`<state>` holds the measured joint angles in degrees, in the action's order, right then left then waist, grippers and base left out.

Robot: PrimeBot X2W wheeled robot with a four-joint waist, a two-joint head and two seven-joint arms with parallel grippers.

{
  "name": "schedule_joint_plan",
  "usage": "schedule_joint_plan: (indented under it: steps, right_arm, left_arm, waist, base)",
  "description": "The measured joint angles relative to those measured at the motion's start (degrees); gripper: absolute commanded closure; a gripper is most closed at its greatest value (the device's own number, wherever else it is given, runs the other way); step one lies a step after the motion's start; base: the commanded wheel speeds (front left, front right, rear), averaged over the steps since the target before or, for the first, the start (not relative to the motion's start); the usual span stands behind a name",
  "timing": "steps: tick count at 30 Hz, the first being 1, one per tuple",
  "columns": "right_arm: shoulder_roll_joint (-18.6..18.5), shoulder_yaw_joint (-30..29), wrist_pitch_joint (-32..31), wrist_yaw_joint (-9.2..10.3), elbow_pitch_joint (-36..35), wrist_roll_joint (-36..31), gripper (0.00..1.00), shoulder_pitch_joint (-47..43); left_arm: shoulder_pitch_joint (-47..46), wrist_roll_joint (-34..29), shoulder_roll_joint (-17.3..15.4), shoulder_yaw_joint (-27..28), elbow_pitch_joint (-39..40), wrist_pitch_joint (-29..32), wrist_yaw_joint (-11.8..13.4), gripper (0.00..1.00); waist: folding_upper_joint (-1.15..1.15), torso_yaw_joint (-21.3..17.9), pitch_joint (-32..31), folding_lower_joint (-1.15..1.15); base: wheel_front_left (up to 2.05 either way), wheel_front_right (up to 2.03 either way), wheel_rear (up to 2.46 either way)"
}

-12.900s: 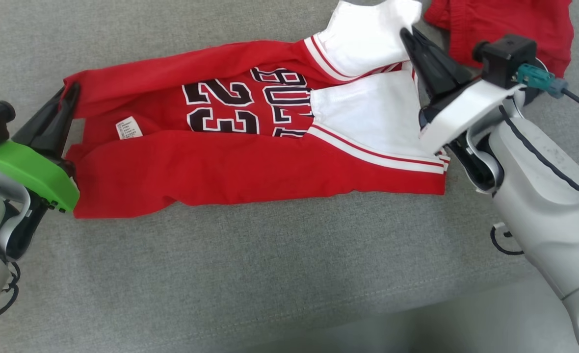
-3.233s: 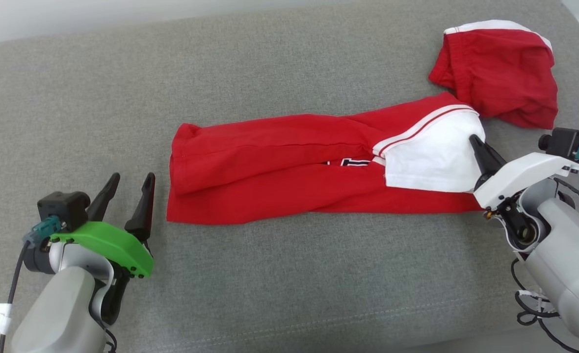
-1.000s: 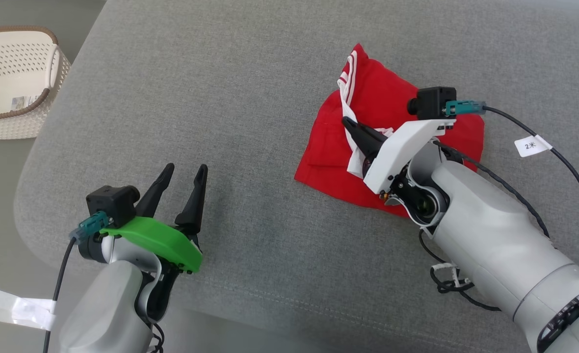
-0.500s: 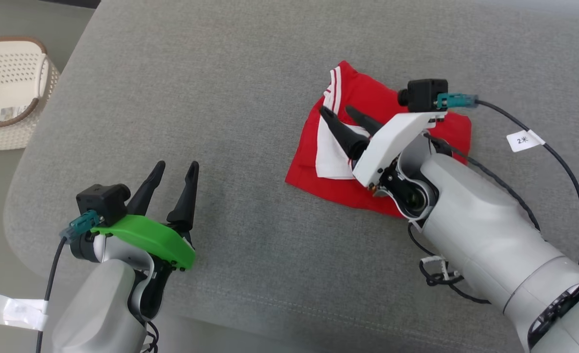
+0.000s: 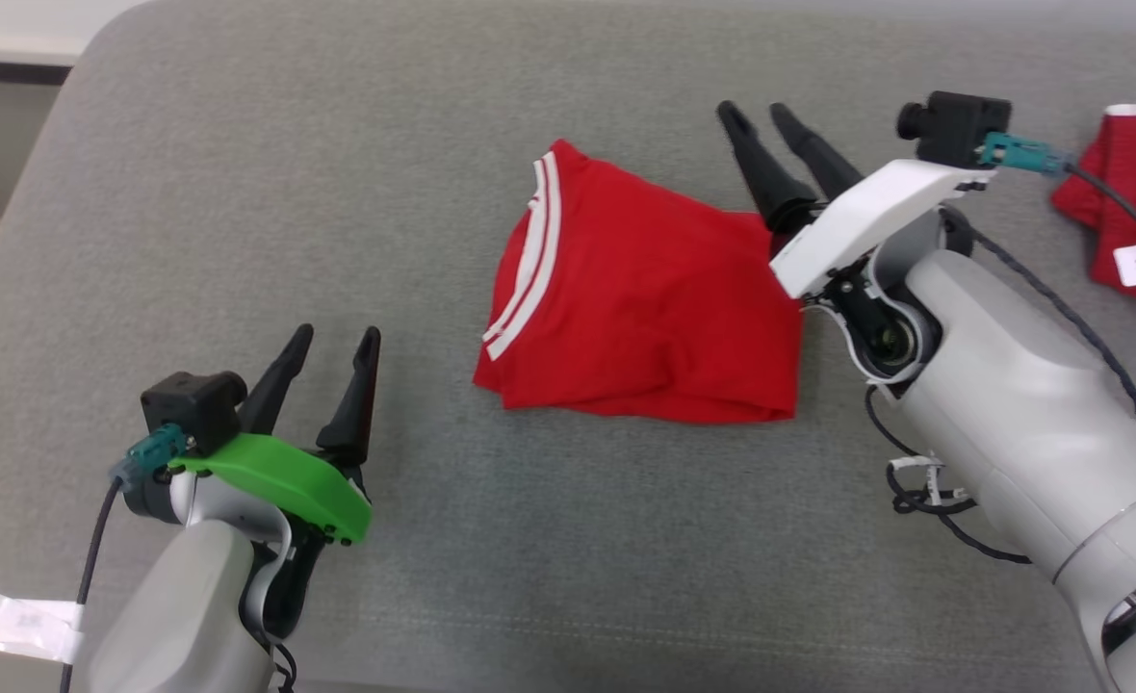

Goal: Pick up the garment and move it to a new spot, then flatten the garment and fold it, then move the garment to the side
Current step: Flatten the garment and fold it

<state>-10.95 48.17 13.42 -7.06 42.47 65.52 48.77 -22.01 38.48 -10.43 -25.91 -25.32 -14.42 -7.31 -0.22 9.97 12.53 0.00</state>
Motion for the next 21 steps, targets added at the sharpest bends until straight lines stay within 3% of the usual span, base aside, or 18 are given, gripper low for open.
schedule_joint_plan:
  steps: [7, 21]
  right_arm:
    - [-2.4, -1.6, 0.7, 0.00, -1.6, -0.1, 0.00, -4.2]
    - [-4.5, -5.7, 0.8, 0.00, -5.4, -1.3, 0.00, -13.7]
  left_arm:
    - [2.3, -0.2, 0.1, -2.9, -0.2, 0.0, 0.0, 0.00]
    - [2.4, -4.2, -0.4, -1.9, 0.5, 0.0, 0.4, 0.00]
  waist:
    - [0.00, -5.0, -1.2, 0.00]
    - [0.00, -12.4, -4.1, 0.00]
  base:
    - [0.00, 0.00, 0.00]
    - [0.00, 0.00, 0.00]
